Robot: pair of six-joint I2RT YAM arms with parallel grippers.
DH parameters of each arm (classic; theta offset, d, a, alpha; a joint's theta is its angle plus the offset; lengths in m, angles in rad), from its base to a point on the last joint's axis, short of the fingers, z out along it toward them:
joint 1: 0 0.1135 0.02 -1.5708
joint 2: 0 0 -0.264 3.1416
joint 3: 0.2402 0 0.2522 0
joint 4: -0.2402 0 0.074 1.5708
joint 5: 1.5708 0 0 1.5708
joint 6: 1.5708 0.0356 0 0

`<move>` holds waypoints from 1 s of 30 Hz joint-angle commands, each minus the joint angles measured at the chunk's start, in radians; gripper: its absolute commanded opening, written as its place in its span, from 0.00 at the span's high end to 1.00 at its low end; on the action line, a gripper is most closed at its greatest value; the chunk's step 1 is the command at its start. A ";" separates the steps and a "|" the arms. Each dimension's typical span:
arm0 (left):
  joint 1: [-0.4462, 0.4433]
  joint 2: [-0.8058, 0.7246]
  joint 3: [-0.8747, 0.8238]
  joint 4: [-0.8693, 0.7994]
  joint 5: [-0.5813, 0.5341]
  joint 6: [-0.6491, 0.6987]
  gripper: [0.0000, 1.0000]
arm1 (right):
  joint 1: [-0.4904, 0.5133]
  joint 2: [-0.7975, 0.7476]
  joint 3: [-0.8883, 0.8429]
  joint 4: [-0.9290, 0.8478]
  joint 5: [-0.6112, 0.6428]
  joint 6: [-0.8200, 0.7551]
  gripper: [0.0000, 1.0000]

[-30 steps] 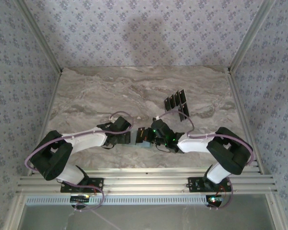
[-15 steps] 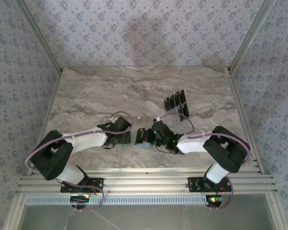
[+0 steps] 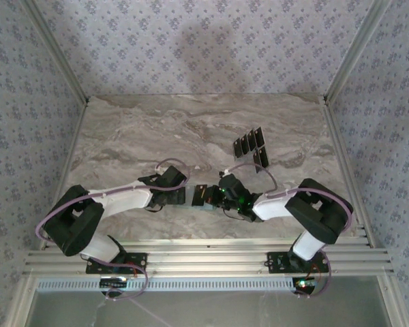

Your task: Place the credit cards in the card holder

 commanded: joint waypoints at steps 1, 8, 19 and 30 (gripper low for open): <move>-0.007 0.036 -0.017 -0.080 -0.024 0.005 0.00 | -0.007 0.024 -0.026 -0.009 -0.011 -0.014 1.00; -0.009 0.039 -0.015 -0.083 -0.026 0.005 0.00 | -0.020 0.039 -0.039 0.013 -0.024 -0.017 1.00; -0.011 0.050 -0.011 -0.082 -0.026 0.005 0.00 | -0.024 0.091 -0.022 0.047 -0.077 -0.014 1.00; -0.011 0.053 -0.012 -0.079 -0.027 0.006 0.00 | -0.027 0.102 -0.036 0.073 -0.095 0.009 1.00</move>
